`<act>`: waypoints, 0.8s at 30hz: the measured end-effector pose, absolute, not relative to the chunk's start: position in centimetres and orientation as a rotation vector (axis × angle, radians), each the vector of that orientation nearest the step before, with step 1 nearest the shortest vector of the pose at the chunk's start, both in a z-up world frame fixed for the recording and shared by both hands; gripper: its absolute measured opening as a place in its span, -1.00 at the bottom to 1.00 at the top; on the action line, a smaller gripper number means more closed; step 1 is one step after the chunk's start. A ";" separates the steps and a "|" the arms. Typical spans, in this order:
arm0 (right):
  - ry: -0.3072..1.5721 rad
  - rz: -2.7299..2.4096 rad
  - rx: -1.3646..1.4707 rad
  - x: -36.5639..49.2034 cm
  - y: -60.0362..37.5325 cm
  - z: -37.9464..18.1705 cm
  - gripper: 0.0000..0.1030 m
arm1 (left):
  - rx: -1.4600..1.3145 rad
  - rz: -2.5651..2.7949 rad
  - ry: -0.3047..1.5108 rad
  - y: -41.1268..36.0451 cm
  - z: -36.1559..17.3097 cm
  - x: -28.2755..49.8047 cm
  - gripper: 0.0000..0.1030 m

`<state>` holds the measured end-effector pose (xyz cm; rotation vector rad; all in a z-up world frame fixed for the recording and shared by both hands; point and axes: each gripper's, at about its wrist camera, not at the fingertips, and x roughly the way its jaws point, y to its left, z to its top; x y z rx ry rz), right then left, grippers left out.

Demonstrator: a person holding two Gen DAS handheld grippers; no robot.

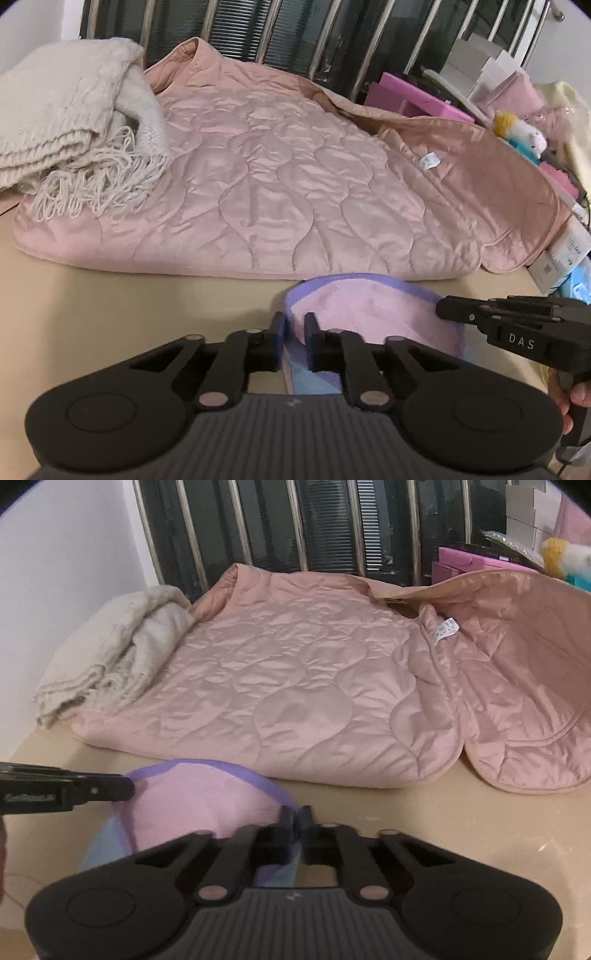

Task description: Fold clothes

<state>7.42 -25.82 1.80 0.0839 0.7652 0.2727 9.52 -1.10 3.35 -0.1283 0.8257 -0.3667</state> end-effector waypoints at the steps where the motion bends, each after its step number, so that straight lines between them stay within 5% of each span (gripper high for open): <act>1: 0.747 0.278 0.091 7.0 -25.9 2.0 -0.96 | -0.132 -0.370 0.815 -1.1 3.6 9.4 -0.95; 10: 0.500 0.377 0.019 -3.7 -27.0 8.0 -0.97 | -0.126 -0.416 0.700 0.7 3.9 -2.2 -0.95; 14: 0.509 0.451 0.069 -11.0 -30.1 5.7 -0.93 | -0.118 -0.438 0.652 1.7 3.5 -8.6 -0.94; 15: 0.534 0.464 0.091 -12.3 -31.1 4.7 -0.78 | -0.121 -0.440 0.653 2.0 2.9 -9.9 -0.92; 16: 0.554 0.459 0.116 -13.7 -32.0 4.0 -0.67 | -0.131 -0.440 0.658 2.6 2.4 -10.9 -0.87; 18: 0.528 0.421 0.156 -15.3 -33.2 4.1 -0.01 | -0.179 -0.478 0.657 3.5 2.7 -12.2 -0.74; 20: 0.483 0.422 0.177 -15.9 -33.2 4.8 0.13 | -0.233 -0.531 0.592 4.1 4.3 -12.6 -0.42; 21: 0.460 0.439 0.181 -15.8 -32.9 5.2 0.13 | -0.254 -0.534 0.549 4.1 5.2 -12.4 -0.02; 24: 0.470 0.493 0.131 -13.5 -29.4 5.1 0.12 | -0.204 -0.526 0.524 2.0 5.8 -10.2 0.08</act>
